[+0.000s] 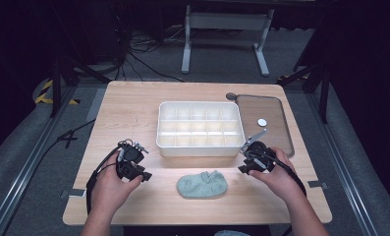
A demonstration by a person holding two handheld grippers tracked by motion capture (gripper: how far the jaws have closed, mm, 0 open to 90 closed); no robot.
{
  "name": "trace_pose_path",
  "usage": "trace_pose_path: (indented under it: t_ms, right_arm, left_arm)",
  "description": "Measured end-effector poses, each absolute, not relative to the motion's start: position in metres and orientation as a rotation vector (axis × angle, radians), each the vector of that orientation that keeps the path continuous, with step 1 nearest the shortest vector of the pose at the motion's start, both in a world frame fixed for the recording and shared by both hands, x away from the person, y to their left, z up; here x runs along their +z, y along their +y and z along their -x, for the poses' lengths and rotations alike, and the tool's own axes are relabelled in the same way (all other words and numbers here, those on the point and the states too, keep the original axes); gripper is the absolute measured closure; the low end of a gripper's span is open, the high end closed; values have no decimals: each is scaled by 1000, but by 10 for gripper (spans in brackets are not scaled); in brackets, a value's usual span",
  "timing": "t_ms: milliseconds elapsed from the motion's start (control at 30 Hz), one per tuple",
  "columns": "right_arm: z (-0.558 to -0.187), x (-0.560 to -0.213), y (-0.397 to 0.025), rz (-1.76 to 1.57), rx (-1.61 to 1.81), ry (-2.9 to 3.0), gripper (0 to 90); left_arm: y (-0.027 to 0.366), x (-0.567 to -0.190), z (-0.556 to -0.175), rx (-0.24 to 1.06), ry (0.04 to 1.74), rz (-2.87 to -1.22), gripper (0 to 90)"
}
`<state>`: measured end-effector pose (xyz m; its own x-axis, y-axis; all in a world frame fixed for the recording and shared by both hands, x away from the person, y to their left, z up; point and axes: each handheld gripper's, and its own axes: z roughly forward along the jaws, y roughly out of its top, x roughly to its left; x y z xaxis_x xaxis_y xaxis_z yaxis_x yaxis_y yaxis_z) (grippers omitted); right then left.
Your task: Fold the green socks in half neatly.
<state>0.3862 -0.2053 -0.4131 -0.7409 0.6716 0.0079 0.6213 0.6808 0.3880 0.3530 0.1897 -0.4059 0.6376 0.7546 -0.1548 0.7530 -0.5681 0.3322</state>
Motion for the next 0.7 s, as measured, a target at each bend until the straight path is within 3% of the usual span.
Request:
trace_pose_path:
  t_ms: [200, 433, 700]
  right_arm:
    - [-383, -410, -201, -1002, 607, 2774, 700]
    - [-378, -406, -203, -965, 755, 2789, 793]
    - [-371, -407, -198, -950, 795, 2818, 776]
  left_arm:
    - [183, -404, -350, 68, 1210, -2528, 587]
    - [169, -395, -342, 67, 1136, -2546, 669]
    - [148, -389, -337, 38, 1031, -2563, 647]
